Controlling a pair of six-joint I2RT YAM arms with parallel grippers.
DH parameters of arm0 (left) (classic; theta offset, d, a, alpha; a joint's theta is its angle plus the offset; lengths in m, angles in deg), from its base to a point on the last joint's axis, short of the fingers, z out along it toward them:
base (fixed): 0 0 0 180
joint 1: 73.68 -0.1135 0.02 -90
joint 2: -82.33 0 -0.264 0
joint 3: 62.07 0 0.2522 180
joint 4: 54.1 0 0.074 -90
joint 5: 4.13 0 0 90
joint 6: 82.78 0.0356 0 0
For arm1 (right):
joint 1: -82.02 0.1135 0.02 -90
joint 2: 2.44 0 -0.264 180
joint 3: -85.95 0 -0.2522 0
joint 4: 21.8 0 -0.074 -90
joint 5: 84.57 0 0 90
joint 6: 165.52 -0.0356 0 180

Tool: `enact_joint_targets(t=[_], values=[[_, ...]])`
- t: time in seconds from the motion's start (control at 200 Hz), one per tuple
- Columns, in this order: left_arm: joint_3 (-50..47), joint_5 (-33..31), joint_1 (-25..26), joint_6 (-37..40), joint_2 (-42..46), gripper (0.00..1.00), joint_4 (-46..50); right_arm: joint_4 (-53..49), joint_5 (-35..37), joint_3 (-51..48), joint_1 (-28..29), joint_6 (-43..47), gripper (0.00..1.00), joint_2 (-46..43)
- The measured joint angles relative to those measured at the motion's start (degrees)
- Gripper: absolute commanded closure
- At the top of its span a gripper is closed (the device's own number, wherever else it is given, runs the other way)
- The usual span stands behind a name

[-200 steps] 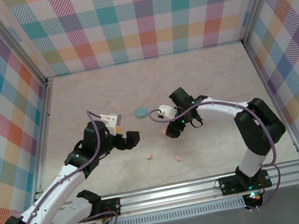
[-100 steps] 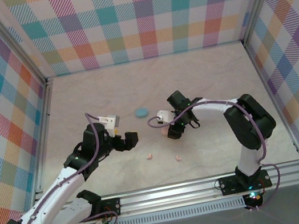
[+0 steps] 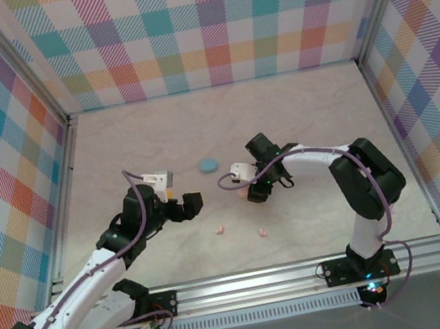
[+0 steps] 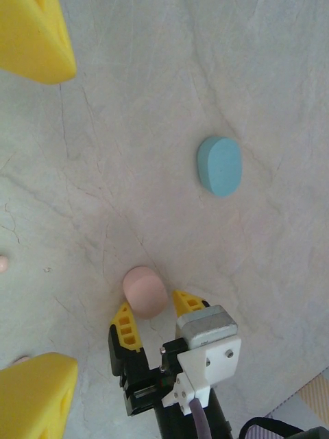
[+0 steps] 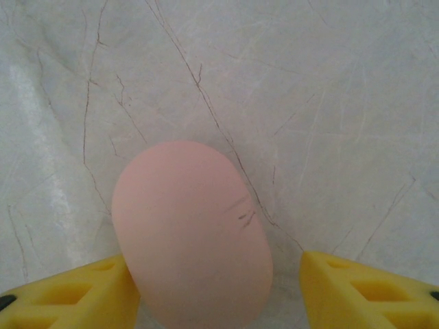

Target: Insert the wireless bluetooth earbuds into the charging case

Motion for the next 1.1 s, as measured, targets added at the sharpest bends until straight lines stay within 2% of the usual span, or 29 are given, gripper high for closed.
enact_joint_targets(t=[0.195, 0.415, 0.625, 0.845, 1.105], values=[[0.00, 0.37, -0.20, 0.00, -0.09, 0.00, 0.00, -1.07, -0.42, 2.97, 1.01, 3.67, 0.36, 3.08], [0.00, 0.66, -0.35, 0.00, -0.42, 0.00, 0.04, -5.53, -1.81, 7.26, 1.46, 7.08, 0.46, 5.81], [0.02, 0.66, -0.42, -0.07, -0.42, 0.00, 0.46, -7.80, -2.43, 8.39, 1.44, 7.56, 0.46, 6.47], [0.66, 1.27, -1.51, -2.71, -0.72, 0.01, 1.55, -7.34, -2.73, 7.21, 1.49, 7.43, 0.68, 5.51], [2.80, 4.83, -3.28, -7.98, -1.22, 0.08, 4.17, -9.40, -2.78, 7.02, 1.49, 5.55, 0.68, 3.48]])
